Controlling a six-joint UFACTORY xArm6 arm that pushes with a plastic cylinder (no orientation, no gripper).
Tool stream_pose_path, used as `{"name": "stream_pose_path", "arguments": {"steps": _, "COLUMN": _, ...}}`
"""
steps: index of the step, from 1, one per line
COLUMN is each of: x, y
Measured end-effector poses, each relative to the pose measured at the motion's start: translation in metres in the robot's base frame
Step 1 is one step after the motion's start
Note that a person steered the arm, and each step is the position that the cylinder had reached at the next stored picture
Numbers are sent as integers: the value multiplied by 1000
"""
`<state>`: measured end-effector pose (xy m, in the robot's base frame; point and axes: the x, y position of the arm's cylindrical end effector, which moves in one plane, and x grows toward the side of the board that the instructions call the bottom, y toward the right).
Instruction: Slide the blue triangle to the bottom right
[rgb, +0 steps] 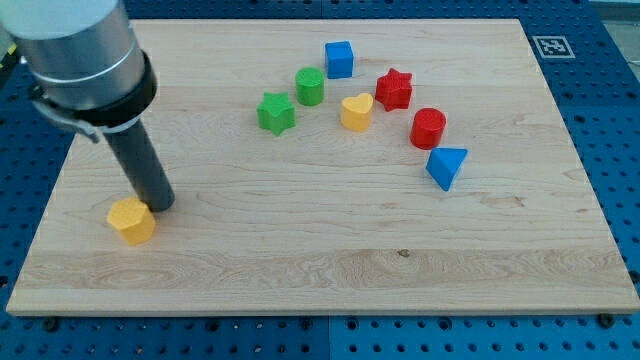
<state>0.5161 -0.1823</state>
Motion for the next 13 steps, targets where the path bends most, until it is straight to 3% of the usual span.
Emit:
{"name": "stream_pose_path", "arguments": {"steps": 2, "x": 35, "y": -36}}
{"name": "stream_pose_path", "arguments": {"steps": 4, "x": 48, "y": -24}}
{"name": "stream_pose_path", "arguments": {"steps": 5, "x": 45, "y": 53}}
{"name": "stream_pose_path", "arguments": {"steps": 7, "x": 44, "y": 75}}
{"name": "stream_pose_path", "arguments": {"steps": 8, "x": 37, "y": 121}}
{"name": "stream_pose_path", "arguments": {"steps": 10, "x": -36, "y": 206}}
{"name": "stream_pose_path", "arguments": {"steps": 13, "x": -59, "y": 281}}
